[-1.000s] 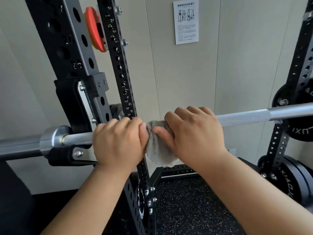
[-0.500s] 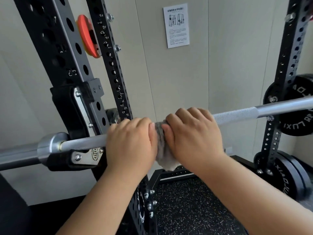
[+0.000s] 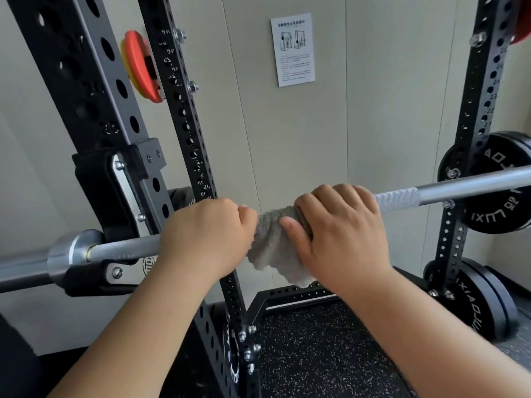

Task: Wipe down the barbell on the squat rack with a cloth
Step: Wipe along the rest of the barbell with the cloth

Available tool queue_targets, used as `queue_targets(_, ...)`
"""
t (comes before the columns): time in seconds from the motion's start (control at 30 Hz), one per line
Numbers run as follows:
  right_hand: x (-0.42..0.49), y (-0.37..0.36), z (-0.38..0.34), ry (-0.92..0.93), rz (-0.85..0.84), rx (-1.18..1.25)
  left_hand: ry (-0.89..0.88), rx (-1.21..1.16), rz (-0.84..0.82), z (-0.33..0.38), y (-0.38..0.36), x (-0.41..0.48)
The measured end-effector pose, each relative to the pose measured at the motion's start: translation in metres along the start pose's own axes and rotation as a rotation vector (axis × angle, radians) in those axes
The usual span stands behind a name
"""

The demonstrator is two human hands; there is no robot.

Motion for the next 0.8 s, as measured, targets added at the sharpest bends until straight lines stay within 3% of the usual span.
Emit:
queue_targets(0.1, 0.003, 0.001, 0.038, -0.055, -0.074, -0.068, -0.067, 0.055, 0.082, 0.002, 0.001, -0.009)
queue_targets(0.27, 0.003, 0.009, 0.047, -0.241, -0.01, -0.086, -0.127, 0.026, 0.264, 0.016, 0.008, -0.016)
queue_targets(0.47, 0.005, 0.01, 0.043, -0.058, 0.093, -0.053, -0.222, -0.049, 0.321, 0.049, 0.0, -0.026)
queue_targets(0.67, -0.002, 0.011, 0.056, -0.209, 0.134, -0.113, -0.22, -0.01, 0.363, 0.049, 0.003, -0.025)
queue_targets(0.8, -0.005, 0.007, 0.07, -0.023, 0.043, -0.082, -0.171, 0.008, 0.323, 0.052, 0.006, -0.017)
Point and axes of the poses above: each hand's wrist, its own x-axis towards the middle knuckle, its own y-axis out of the back of the hand, z = x × y, the point moved 10 cm from there along x, towards the middle knuckle, and after that the axes turned 1 degree about -x, right-handed, at the moved point
